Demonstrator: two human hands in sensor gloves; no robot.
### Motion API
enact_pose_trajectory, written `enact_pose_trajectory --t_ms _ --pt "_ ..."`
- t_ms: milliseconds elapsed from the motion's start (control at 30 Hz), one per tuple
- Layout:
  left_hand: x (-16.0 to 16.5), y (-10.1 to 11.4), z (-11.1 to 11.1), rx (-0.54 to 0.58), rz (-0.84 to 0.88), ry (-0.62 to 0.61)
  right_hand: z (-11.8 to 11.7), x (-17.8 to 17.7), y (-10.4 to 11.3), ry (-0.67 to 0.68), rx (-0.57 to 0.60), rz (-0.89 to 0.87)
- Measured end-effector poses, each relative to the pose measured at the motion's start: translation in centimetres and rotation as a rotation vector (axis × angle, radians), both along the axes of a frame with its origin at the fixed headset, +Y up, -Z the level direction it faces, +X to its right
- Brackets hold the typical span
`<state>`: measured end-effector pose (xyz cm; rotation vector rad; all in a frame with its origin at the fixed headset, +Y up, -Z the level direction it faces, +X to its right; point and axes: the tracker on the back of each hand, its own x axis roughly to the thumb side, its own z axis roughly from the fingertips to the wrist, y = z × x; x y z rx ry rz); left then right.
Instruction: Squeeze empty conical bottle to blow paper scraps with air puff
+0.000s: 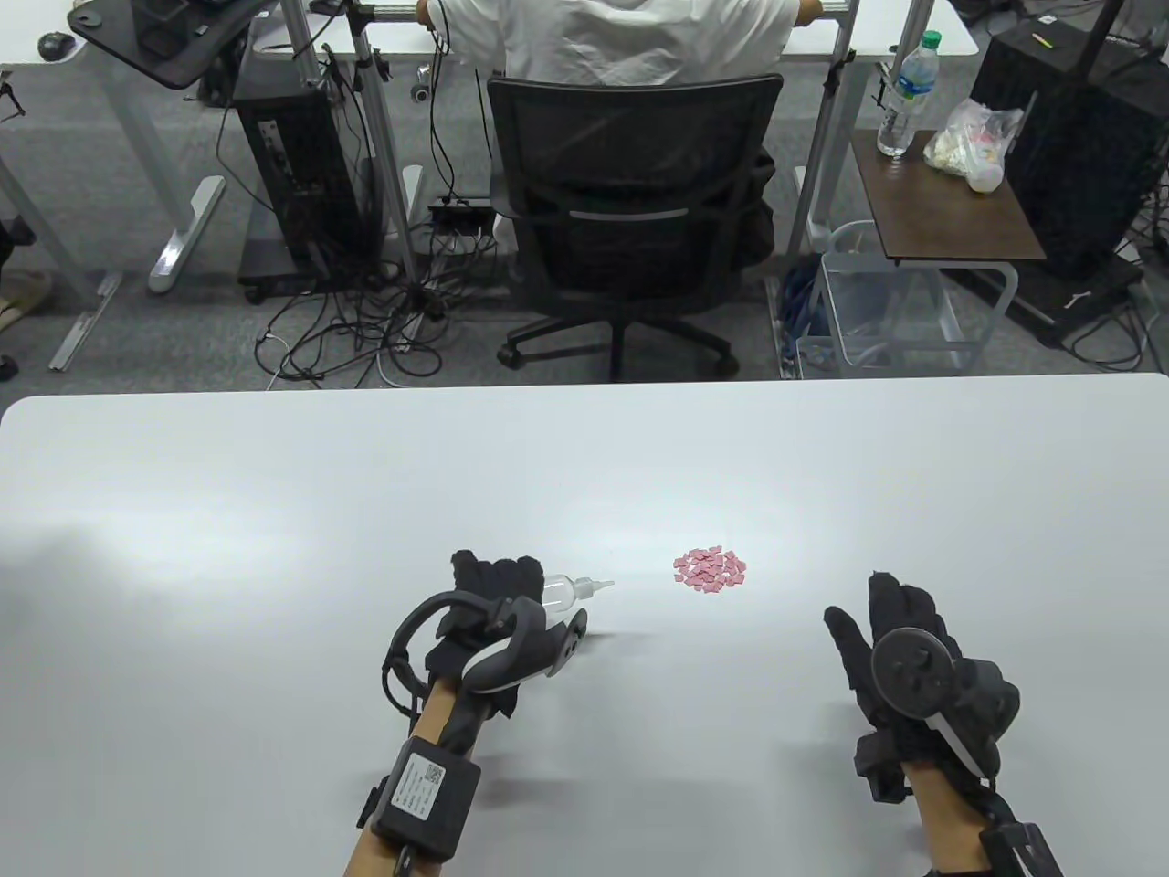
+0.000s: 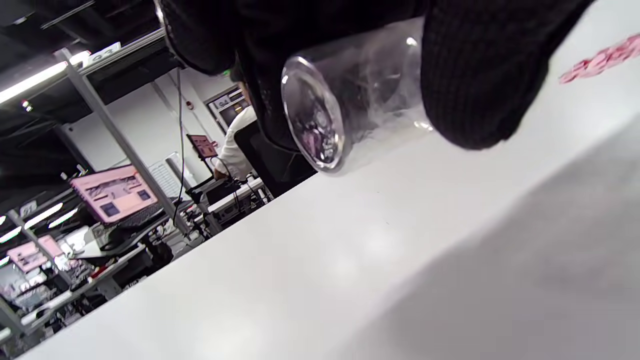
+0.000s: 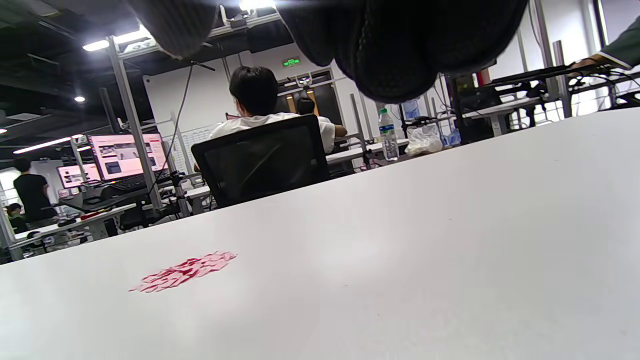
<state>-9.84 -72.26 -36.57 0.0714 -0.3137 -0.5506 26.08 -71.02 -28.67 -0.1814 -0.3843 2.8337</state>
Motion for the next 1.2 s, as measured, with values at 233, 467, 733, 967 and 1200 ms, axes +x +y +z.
enact_pose_trajectory --t_ms 233,467,733,967,1200 --pt "1.6 -0.1 -3.3 0.045 -0.112 -0.008 0.0 0.9 0.2 -0.015 0.014 -0.025" --pt "1.9 -0.1 -5.5 0.06 -0.136 -0.03 0.0 1.4 0.3 -0.026 0.019 -0.051" --pt "2.8 -0.2 -5.9 0.083 -0.173 -0.116 0.1 1.6 0.3 -0.038 0.029 -0.059" --pt "3.8 -0.4 -6.5 0.114 -0.17 -0.151 0.1 1.9 0.4 -0.048 0.029 -0.07" --pt "3.4 0.0 -6.5 0.11 -0.108 -0.187 0.2 2.4 0.7 -0.063 0.048 -0.082"
